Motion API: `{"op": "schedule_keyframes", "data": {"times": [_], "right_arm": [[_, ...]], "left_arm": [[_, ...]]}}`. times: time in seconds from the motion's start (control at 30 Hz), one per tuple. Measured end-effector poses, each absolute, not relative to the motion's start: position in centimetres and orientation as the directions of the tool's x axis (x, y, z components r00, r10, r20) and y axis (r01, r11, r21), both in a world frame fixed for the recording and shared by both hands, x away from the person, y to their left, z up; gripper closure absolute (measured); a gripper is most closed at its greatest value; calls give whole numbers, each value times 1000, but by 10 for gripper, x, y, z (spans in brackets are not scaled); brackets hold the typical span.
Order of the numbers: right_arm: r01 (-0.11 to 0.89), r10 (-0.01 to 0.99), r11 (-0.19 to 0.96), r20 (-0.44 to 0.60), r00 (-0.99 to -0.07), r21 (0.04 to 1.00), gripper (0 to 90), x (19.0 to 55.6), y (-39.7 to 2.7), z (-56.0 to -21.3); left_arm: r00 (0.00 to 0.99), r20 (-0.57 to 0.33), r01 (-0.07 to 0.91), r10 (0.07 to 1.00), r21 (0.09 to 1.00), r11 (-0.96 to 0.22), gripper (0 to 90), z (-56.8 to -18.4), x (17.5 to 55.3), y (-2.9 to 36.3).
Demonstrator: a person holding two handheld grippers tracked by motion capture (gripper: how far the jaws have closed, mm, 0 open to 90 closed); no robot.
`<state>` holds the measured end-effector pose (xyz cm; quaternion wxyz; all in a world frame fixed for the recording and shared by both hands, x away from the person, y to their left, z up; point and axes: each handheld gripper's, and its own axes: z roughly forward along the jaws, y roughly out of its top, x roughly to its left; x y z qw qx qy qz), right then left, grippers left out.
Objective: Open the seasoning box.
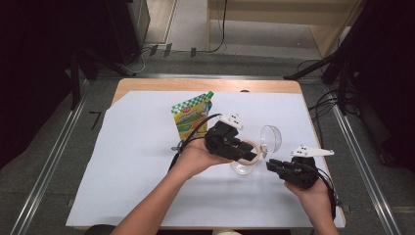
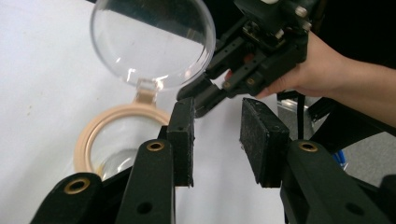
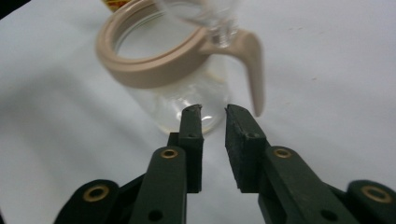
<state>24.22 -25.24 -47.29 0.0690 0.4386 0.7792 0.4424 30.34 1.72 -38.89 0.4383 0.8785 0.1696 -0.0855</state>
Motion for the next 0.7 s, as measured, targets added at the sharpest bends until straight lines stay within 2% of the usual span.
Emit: {"op": "schedule_keyframes", "data": {"times": [0.13,0.3,0.5,0.7], "right_arm": [[617,732,245,274,-623,748,728,234,-242,-474],[600,709,252,277,-648,759,691,227,-236,-473],[573,672,280,269,-690,770,661,224,-225,-473],[537,634,327,240,-735,778,637,222,-214,-475]], "left_arm": [[908,-336,419,251,714,-561,645,-393,307,31],[912,-309,410,271,731,-545,606,-390,306,44],[894,-305,441,329,735,-516,504,-390,308,61],[881,-299,457,366,737,-498,473,-389,308,84]]}}
